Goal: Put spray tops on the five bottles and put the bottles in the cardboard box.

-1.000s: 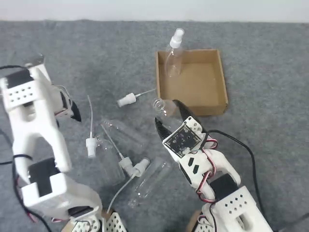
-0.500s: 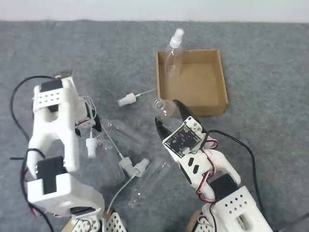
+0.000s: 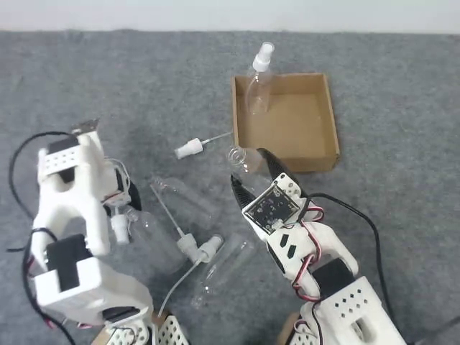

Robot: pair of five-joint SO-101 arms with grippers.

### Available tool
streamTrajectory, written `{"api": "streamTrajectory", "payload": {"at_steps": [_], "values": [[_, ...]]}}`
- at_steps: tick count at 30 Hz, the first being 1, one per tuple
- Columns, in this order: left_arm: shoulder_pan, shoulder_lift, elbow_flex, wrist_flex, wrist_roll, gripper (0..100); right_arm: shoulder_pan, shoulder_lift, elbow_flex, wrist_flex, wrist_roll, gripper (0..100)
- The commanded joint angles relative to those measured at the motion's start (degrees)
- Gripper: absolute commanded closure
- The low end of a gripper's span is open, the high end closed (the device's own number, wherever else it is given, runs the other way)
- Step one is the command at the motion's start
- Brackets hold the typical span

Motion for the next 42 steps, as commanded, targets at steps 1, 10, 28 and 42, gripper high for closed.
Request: {"api": "streamTrajectory", "payload": {"at_steps": [1,10,28,42], "values": [[-0.09,-0.53,4.00,-5.19,-5.01,79,1.01,-1.71,-4.31,-1.19,-0.35,95.8],[-0.44,-1.14,0.04,-1.93,-4.84,79,1.01,-1.71,-4.31,-1.19,-0.35,95.8],[1.23,-0.70,-19.65,15.74,-5.80,79,4.97,-1.71,-4.75,-2.59,-0.70,95.8],[18.81,-0.70,-22.46,9.23,21.54,79,6.46,-1.71,-4.75,-3.21,-0.70,95.8]]}}
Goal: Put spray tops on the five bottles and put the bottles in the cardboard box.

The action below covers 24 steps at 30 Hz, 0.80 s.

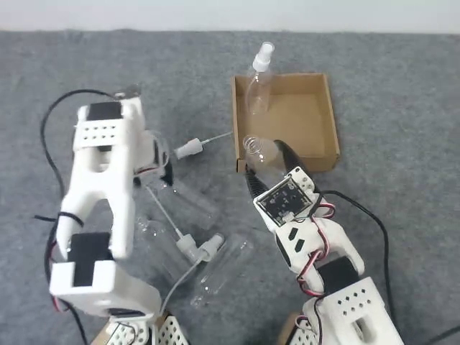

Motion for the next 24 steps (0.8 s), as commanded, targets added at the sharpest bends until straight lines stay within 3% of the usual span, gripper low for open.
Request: {"api": "streamTrajectory", "payload": {"at_steps": [1,4,11,18,24], "values": [[2.11,-0.97,-4.26,-7.03,14.86,79,0.84,-1.71,-4.75,-1.54,-0.62,95.8],[4.40,-0.79,-4.26,-11.08,22.33,79,0.84,-1.71,-4.75,-1.54,-0.62,95.8],[8.79,-0.62,-3.91,-16.88,48.70,79,0.84,-1.71,-4.75,-1.54,-0.62,95.8],[9.23,-0.18,-3.82,-20.66,58.02,79,0.84,-1.71,-4.75,-1.54,-0.62,95.8],[9.32,9.14,-7.60,-21.80,61.80,79,0.84,-1.71,-4.75,-1.54,-0.62,95.8]]}}
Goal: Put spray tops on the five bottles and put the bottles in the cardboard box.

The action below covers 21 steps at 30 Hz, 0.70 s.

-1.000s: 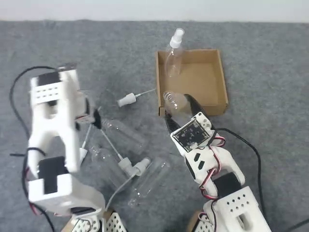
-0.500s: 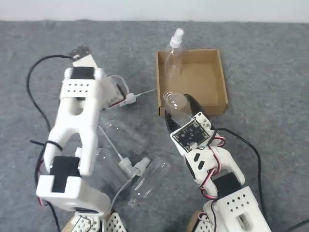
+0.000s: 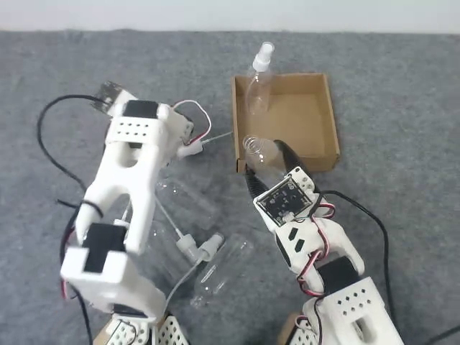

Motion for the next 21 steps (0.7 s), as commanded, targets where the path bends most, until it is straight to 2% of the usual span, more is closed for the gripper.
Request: {"api": "streamTrajectory", "payload": {"at_steps": [1,8,21], "values": [[0.35,5.98,-7.78,-1.85,3.08,79,0.84,-1.71,-4.75,-1.54,-0.62,95.8],[0.44,13.71,-18.95,2.55,5.45,79,0.84,-1.71,-4.84,-1.54,-0.62,95.8],[2.02,27.16,-26.68,2.64,6.07,79,0.84,-1.71,-4.84,-1.54,-0.53,95.8]]}}
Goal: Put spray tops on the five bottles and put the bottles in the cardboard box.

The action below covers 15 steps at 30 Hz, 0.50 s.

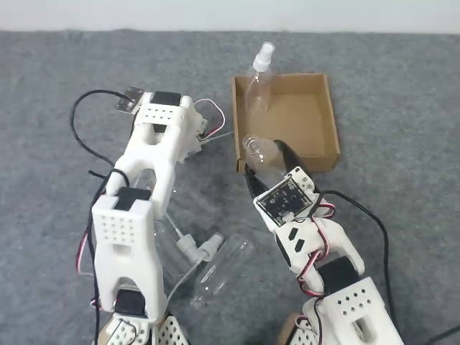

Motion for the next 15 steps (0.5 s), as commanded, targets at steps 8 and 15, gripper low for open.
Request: {"api": "streamTrajectory", "payload": {"at_steps": [8,15], "values": [[-2.29,2.90,-6.90,2.46,2.55,79,0.84,-1.71,-4.84,-1.54,-0.35,95.8],[-5.54,2.55,-6.90,2.46,2.55,79,0.84,-1.71,-4.84,-1.54,-0.26,95.8]]}}
